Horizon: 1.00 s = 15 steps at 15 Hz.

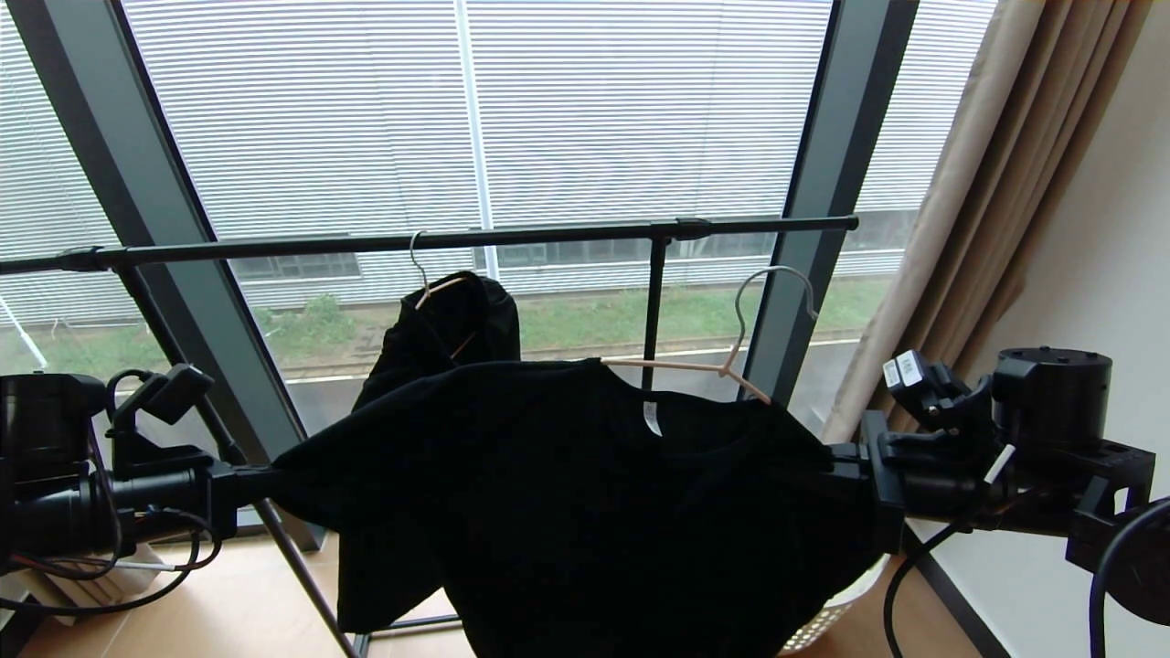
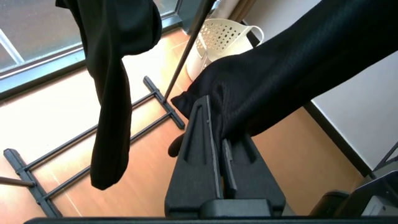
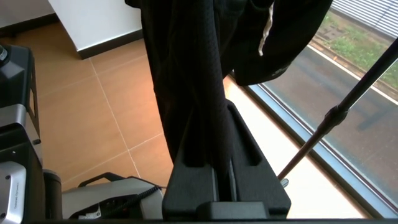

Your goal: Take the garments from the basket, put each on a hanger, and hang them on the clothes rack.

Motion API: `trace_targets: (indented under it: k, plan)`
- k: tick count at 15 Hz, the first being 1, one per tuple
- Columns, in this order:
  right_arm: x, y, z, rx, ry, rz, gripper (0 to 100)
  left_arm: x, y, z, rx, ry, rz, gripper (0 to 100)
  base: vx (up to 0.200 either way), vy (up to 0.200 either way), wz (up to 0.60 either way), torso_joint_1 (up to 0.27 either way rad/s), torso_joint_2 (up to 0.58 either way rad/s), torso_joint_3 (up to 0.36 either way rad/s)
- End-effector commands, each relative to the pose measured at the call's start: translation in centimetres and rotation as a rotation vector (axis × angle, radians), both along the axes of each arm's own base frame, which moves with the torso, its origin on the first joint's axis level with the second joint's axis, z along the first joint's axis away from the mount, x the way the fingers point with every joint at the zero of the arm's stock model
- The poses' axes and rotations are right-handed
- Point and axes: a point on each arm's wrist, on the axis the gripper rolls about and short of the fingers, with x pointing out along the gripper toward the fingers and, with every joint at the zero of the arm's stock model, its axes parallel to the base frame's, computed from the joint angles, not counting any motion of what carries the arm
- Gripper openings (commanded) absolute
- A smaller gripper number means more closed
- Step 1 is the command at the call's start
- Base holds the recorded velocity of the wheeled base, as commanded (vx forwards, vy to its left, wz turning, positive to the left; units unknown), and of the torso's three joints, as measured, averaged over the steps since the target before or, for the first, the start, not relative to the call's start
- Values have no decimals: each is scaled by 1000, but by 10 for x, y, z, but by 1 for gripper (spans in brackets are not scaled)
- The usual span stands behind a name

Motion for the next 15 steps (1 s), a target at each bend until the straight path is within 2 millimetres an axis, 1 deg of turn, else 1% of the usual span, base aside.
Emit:
trace_targets:
  k: [1,4,6,7,8,11,12,13,14,15]
  plan:
    - [0,0,0,0,-1,0,0,-1,-1,-1,0,2,-3,100,0,0,0,0,0,0]
    - [1,0,0,0,2,-2,0,-5,2,1,-34,-26,-30,100,0,0,0,0,0,0]
    - [0,0,-3,-3,11,0,0,-4,5,9,-66,-58,-54,100,0,0,0,0,0,0]
    - [1,2,-6,-5,23,7,0,-3,5,16,-81,-71,-55,100,0,0,0,0,0,0]
    - [2,7,-11,-10,40,24,0,-1,2,33,-117,-78,-46,100,0,0,0,0,0,0]
    - [-1,20,-21,-19,74,73,0,2,-28,68,-124,-166,-157,100,0,0,0,0,0,0]
    - [-5,26,-23,-25,83,94,0,1,-42,81,-124,-185,-210,100,0,0,0,0,0,0]
    - [-6,29,-23,-26,84,104,0,0,-50,88,-127,-179,-239,100,0,0,0,0,0,0]
    - [-8,32,-24,-27,87,117,0,-4,-66,104,-131,-153,-298,100,0,0,0,0,0,0]
    - [-9,34,-24,-29,87,125,0,-4,-76,113,-120,-138,-324,100,0,0,0,0,0,0]
